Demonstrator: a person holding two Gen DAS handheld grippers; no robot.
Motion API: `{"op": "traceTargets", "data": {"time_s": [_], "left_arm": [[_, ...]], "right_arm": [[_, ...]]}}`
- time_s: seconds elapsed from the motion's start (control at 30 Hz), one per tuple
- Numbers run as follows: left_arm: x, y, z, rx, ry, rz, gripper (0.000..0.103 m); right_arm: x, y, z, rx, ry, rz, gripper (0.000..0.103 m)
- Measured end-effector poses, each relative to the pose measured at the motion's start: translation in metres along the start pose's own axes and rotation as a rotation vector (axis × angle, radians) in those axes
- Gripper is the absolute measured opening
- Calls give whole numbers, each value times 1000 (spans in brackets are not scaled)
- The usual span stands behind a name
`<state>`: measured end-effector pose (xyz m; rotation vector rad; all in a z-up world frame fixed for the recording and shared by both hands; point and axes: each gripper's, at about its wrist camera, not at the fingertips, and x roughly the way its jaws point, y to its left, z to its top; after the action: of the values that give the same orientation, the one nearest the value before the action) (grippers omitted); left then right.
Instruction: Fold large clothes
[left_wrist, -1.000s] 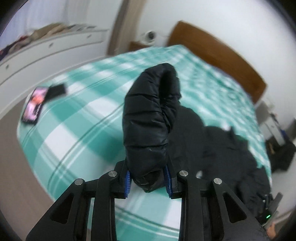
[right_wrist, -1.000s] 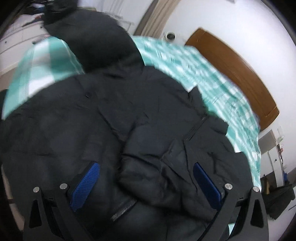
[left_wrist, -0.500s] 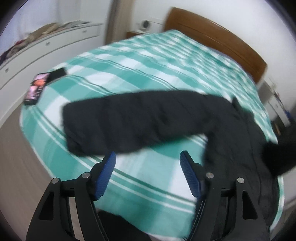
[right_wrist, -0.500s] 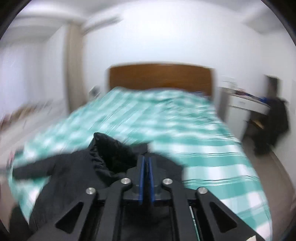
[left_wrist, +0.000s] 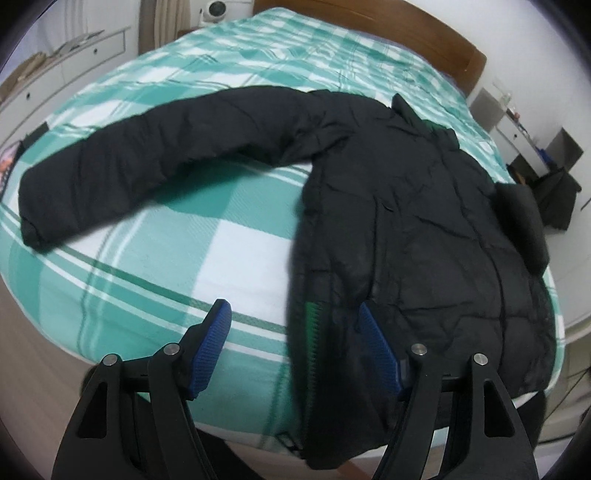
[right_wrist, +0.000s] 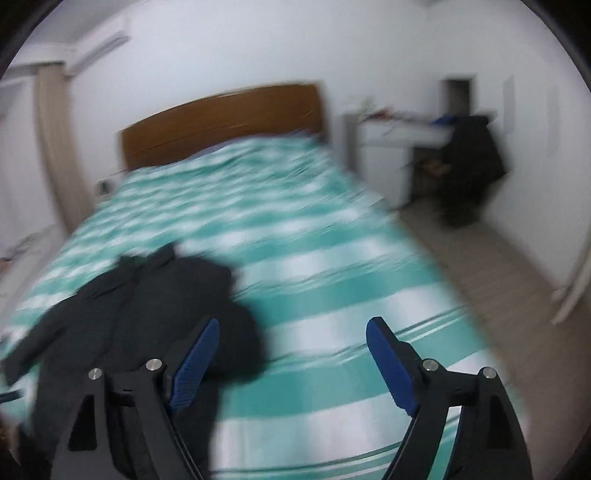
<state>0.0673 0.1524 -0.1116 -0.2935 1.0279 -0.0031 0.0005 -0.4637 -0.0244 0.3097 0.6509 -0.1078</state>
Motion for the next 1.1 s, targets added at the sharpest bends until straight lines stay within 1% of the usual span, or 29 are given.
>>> {"op": "traceTargets", "data": {"time_s": [0.03,0.07,0.1,0.13,0.17,0.2,0.23,0.3,0.33,0.37,0.4,0.43,0.53,0.57,0.6,0.67,0.7,0.73,0.8,0.87,0.9,0.93,0.97,1.0,1.03,1.07,1.1], "left_arm": [[-1,-2,-1,-1,-2,0,73],[-2,-4,-1,1,-5,0,73],[-3,-4,-1,4,-9,2,73],[-5,-5,-1,7,-12,5,73],[-7,-5,-3,11,-15,9,73],[-8,-5,-3,13,-15,12,73],[-9,-4,-5,14,-13,16,74],[-9,-1,-8,8,-5,23,74],[-8,1,-10,3,0,26,74],[-8,3,-12,-3,5,29,74],[-8,4,-14,-6,7,31,74],[-8,6,-16,-7,8,34,74],[-7,8,-22,6,16,47,74],[-6,7,-23,12,20,49,74],[-4,6,-24,23,26,49,74],[-3,3,-25,42,30,38,74],[-2,1,-26,52,31,26,74],[-1,-1,-27,59,32,16,74],[1,-6,-28,73,38,-3,74],[5,-9,-29,82,49,-14,74],[6,-9,-30,84,54,-19,74],[7,-10,-31,86,62,-27,74],[9,-10,-32,86,72,-40,75],[10,-8,-32,85,80,-53,75],[11,-8,-33,84,90,-67,76],[13,-8,-34,85,102,-85,80],[14,-7,-36,86,109,-98,82]], "right_arm": [[18,-3,-12,94,47,98,84],[32,-3,-21,165,78,154,84],[55,-4,-37,276,124,222,84],[79,-8,-45,359,165,268,84],[96,-9,-53,409,187,291,84],[123,-13,-58,467,212,315,84],[143,-17,-62,525,227,318,84],[173,-28,-68,640,212,314,84],[182,-39,-70,726,163,336,81],[181,-47,-69,780,107,358,62],[177,-54,-66,796,65,367,41],[167,-58,-57,780,15,375,14],[115,-64,-30,665,-91,321,10],[86,-71,-19,615,-135,274,10],[67,-79,-13,592,-165,243,10],[14,-106,-1,546,-243,139,10],[-5,-119,3,529,-262,89,10],[-23,-135,6,507,-277,19,10],[-48,-161,7,486,-275,-108,11],[-58,-188,0,476,-243,-213,11],[-55,-202,-5,474,-206,-247,11],[-51,-212,-12,471,-163,-278,12],[-45,-217,-18,462,-113,-321,16],[-36,-220,-22,454,-75,-347,20],[-29,-219,-30,443,-26,-396,44],[-31,-216,-38,434,-13,-424,89],[-29,-213,-41,423,-24,-423,100]]}}
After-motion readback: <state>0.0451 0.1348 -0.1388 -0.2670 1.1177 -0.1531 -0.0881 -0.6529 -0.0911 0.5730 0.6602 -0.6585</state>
